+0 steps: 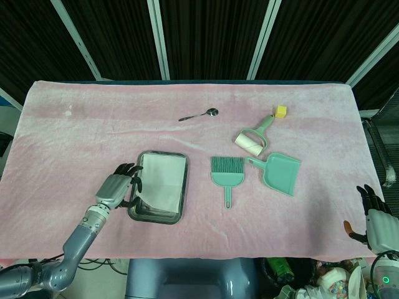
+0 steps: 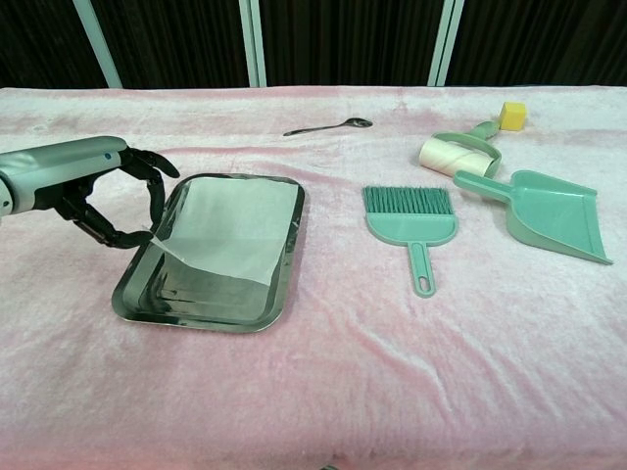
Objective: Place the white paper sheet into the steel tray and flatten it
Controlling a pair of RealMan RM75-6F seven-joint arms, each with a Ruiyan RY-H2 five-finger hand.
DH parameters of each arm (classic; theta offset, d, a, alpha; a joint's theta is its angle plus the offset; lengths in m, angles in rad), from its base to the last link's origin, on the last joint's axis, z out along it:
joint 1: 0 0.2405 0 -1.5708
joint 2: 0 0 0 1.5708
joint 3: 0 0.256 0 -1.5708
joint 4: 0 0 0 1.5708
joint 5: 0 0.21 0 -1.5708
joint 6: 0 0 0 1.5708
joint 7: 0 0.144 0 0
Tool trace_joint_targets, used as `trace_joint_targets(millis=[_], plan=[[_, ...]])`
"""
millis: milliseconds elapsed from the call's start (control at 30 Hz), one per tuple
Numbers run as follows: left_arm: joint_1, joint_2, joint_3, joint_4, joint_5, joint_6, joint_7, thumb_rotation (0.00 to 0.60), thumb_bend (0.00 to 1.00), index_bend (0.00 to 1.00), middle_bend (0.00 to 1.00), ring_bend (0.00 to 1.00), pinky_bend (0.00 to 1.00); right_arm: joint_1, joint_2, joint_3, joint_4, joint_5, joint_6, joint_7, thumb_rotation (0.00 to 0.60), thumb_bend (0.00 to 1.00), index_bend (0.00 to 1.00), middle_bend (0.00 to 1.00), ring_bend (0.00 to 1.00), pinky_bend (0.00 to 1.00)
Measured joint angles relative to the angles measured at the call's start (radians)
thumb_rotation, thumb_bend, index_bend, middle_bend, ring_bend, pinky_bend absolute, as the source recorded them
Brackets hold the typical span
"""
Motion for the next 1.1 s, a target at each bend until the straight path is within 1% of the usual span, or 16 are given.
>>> trace_joint_targets(millis=[133,300,400,567,667,900,1033,1100], plan=[[-0.001,-0.001,0.0,0.01,-0.001,0.013,0.015,0.6,0.33,0.48,0.1,0.0,0.0,0.0,0.0,0.0,-0.001,0.001,-0.001,0.0,0.6,0.26,0.06,0.02,0.1,0.15],[-0.003,0.002,0.0,0.008,-0.001,0.001,-0.005,0.6,0.26,0.39,0.09,0.0,0.0,0.001,0.0,0.0,-0.001,0.002,-0.001,-0.002,0.6,0.26,0.06,0.02,0.1,0.15],[-0.003,0.008,0.003,-0.003,0.001,-0.007,-0.014,0.6,0.24,0.34,0.08,0.0,0.0,0.001,-0.001,0.0,-0.001,0.002,-0.001,-0.003,0.6,0.26,0.06,0.02,0.1,0.15],[-0.002,0.037,0.005,-0.043,-0.003,-0.023,-0.035,0.6,0.24,0.31,0.07,0.0,0.0,0.002,-0.001,0.001,0.001,0.005,-0.003,-0.003,0.6,0.26,0.06,0.02,0.1,0.15],[-0.001,0.07,0.009,-0.072,-0.01,-0.029,-0.035,0.6,0.24,0.31,0.06,0.0,0.0,0.003,-0.001,0.002,0.0,0.005,-0.004,-0.001,0.6,0.26,0.06,0.02,0.1,0.15],[-0.013,0.132,0.019,-0.094,-0.032,-0.026,0.03,0.6,0.25,0.28,0.05,0.0,0.0,0.003,0.0,0.001,-0.001,0.005,-0.005,0.0,0.6,0.26,0.06,0.02,0.1,0.15],[-0.025,0.139,0.016,-0.066,0.008,-0.047,0.007,0.6,0.26,0.27,0.05,0.0,0.0,0.002,-0.001,0.0,-0.002,0.005,-0.005,-0.002,0.6,0.26,0.06,0.02,0.1,0.15],[-0.03,0.133,0.015,-0.034,0.059,-0.056,-0.024,0.6,0.26,0.25,0.05,0.0,0.0,0.002,-0.001,-0.001,-0.002,0.006,-0.006,-0.004,0.6,0.26,0.06,0.02,0.1,0.15]])
